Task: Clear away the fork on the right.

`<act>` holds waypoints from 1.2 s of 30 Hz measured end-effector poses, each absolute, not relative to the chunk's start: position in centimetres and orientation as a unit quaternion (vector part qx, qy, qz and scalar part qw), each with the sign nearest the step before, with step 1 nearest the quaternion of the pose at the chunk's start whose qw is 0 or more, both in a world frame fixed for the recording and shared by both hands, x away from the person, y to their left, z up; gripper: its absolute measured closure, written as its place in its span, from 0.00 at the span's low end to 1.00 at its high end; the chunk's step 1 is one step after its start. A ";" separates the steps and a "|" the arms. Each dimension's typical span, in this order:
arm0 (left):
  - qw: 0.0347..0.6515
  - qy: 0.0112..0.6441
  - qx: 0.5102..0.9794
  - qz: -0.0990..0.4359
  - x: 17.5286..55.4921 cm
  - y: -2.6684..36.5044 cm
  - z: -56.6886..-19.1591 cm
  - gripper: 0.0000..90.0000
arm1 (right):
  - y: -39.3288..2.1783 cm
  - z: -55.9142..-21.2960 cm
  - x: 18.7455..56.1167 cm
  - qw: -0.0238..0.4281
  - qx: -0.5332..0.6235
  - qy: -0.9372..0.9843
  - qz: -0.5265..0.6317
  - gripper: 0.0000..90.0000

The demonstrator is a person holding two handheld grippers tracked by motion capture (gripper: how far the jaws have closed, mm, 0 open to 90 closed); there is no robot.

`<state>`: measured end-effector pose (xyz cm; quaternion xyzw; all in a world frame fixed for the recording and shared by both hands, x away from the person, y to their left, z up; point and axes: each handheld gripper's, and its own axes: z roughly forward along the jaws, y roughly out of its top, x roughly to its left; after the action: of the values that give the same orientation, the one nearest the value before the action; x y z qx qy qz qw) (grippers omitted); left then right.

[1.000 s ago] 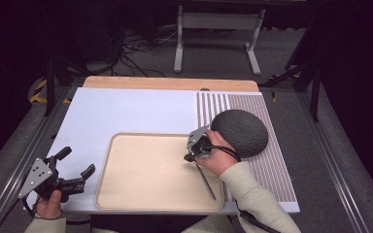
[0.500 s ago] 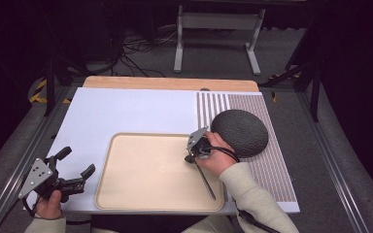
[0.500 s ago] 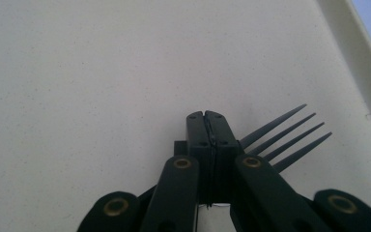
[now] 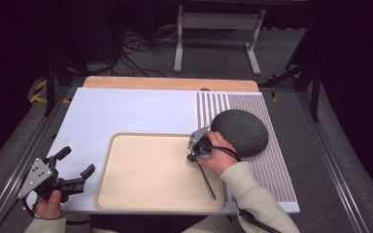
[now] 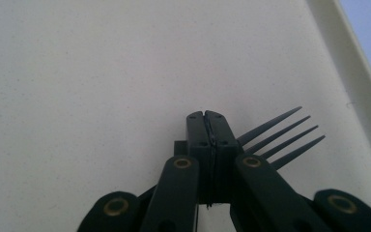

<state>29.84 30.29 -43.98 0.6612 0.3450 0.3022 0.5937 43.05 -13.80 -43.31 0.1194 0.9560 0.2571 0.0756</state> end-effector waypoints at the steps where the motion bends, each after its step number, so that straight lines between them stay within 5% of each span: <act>1: 0.594 0.345 0.661 0.302 29.8 30.3 -44.0 0.00 | -13.9 -43.3 43.1 0.076 0.118 0.956 0.257 1.00; 36: 0.592 0.347 0.663 0.301 29.9 30.2 -44.1 0.00 | -17.2 -43.1 44.2 0.101 0.178 0.948 0.244 1.00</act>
<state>29.88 30.22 -44.10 0.6630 0.3466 0.3005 0.5916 44.24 -17.25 -43.09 0.1780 0.9480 0.2438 0.1012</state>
